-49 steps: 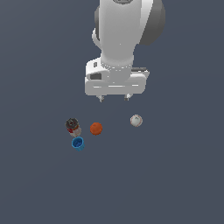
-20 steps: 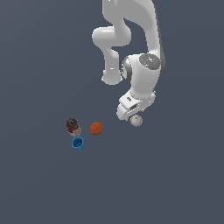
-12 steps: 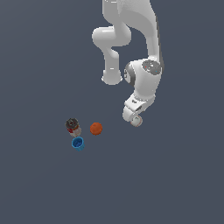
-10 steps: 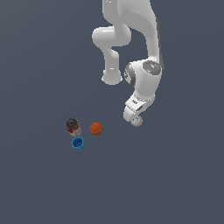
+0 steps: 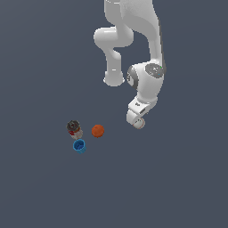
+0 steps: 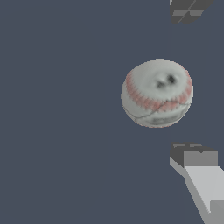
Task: Pick up a designated object from a clutter of objects.
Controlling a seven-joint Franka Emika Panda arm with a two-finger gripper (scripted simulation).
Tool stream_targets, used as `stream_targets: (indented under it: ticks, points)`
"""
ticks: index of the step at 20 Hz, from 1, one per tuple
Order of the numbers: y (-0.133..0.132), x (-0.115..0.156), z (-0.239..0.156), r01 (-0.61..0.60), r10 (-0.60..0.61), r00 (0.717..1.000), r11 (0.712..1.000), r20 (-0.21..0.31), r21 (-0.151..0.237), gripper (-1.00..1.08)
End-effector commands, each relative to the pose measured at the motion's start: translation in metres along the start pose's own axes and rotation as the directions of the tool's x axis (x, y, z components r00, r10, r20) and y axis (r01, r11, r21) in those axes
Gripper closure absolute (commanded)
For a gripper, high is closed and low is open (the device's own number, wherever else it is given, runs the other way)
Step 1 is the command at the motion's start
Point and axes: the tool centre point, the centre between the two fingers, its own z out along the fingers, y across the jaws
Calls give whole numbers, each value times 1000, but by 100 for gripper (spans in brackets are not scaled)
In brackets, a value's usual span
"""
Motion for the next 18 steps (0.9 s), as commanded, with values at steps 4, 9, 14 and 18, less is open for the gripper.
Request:
stream_targets:
  ticks: [4, 9, 14, 18]
  points:
    - [-1, -1, 18, 2, -2, 1000, 1000, 0, 1, -92]
    - [-1, -1, 38, 3, -3, 1000, 1000, -1, 1, -92]
    - [-1, -1, 47, 4, -4, 1000, 1000, -1, 0, -92]
    - [-1, -1, 47, 4, -4, 1000, 1000, -1, 0, 108]
